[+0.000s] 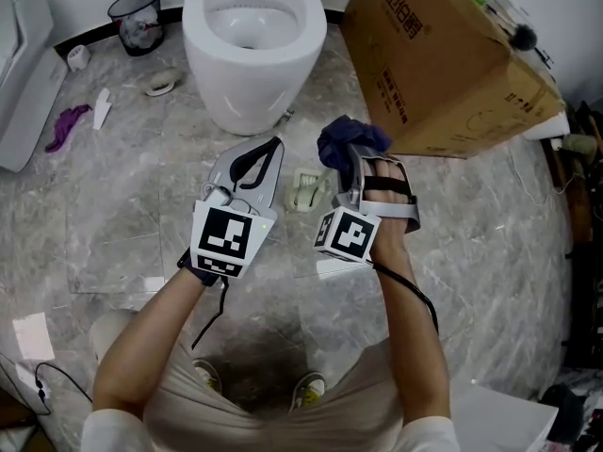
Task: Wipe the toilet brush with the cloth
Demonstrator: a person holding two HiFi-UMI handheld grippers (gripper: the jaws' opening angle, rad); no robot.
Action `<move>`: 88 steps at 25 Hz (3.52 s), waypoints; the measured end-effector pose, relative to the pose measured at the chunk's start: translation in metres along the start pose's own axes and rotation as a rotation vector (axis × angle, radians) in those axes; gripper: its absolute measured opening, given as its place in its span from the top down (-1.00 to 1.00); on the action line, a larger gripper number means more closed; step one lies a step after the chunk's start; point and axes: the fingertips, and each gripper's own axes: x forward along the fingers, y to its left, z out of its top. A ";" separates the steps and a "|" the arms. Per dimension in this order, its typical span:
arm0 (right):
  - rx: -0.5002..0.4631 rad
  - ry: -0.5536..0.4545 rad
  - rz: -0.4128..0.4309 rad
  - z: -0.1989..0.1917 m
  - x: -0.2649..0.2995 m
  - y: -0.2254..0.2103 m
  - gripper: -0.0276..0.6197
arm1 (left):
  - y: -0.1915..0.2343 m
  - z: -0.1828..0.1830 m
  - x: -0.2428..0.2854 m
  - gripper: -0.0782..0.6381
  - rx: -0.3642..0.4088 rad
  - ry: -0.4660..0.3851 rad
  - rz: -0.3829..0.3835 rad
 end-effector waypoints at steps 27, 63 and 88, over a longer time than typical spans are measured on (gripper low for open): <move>0.001 -0.082 0.232 0.010 0.002 0.090 0.63 | -0.011 -0.012 0.013 0.78 -0.008 0.030 -0.016; 0.367 -0.105 0.032 -0.026 -0.016 0.014 0.62 | 0.010 -0.016 0.021 0.78 -0.043 0.031 0.032; 0.304 -0.071 0.243 -0.019 0.009 0.094 0.62 | 0.008 -0.020 0.018 0.78 -0.039 0.044 0.026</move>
